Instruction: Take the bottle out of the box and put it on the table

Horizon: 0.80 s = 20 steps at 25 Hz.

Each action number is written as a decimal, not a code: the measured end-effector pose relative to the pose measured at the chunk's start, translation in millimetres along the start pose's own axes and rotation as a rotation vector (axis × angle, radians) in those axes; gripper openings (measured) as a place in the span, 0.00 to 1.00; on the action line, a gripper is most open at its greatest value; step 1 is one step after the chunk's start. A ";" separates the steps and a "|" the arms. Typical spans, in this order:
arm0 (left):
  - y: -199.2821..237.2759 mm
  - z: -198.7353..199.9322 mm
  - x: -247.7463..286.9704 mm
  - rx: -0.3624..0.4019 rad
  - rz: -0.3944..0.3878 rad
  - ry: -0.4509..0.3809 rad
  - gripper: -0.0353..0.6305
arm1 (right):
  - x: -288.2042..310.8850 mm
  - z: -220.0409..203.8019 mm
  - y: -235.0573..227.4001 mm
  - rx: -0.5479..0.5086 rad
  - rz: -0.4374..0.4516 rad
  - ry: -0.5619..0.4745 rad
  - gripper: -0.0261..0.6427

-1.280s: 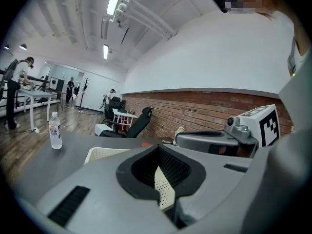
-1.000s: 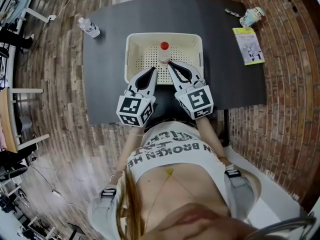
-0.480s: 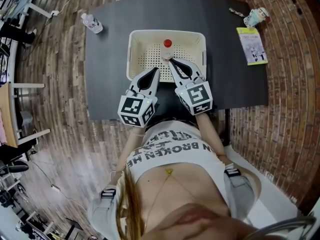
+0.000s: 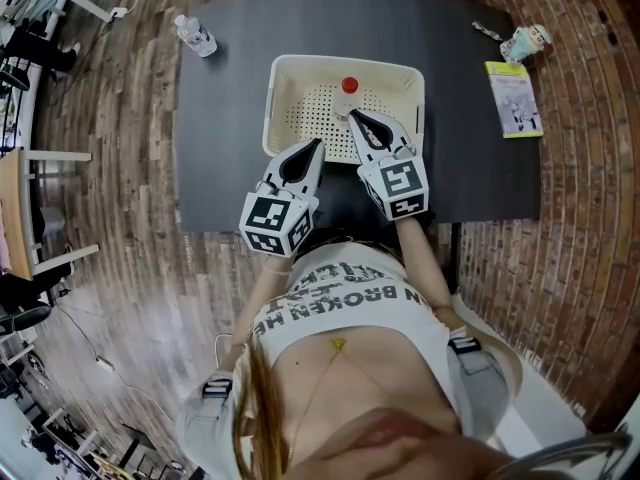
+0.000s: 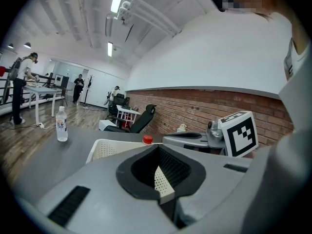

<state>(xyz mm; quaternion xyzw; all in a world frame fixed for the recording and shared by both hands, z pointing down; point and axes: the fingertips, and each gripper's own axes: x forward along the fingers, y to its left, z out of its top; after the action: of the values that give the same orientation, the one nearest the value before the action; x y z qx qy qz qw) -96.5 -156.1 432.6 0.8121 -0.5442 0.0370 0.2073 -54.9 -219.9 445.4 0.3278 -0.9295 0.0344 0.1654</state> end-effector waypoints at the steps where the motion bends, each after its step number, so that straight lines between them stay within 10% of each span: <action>1: 1.8 -0.6 -1.4 -0.003 0.003 0.001 0.06 | 2.1 -1.0 -2.0 0.000 -0.005 0.005 0.06; 20: 32.3 -16.1 -30.0 -0.053 0.107 0.018 0.06 | 33.3 -14.4 -28.6 0.020 -0.073 0.029 0.06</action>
<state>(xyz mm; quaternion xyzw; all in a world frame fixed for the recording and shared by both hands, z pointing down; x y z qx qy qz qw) -135.0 -134.4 448.3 0.7756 -0.5857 0.0409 0.2317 -57.3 -259.6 468.7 0.3626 -0.9141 0.0426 0.1765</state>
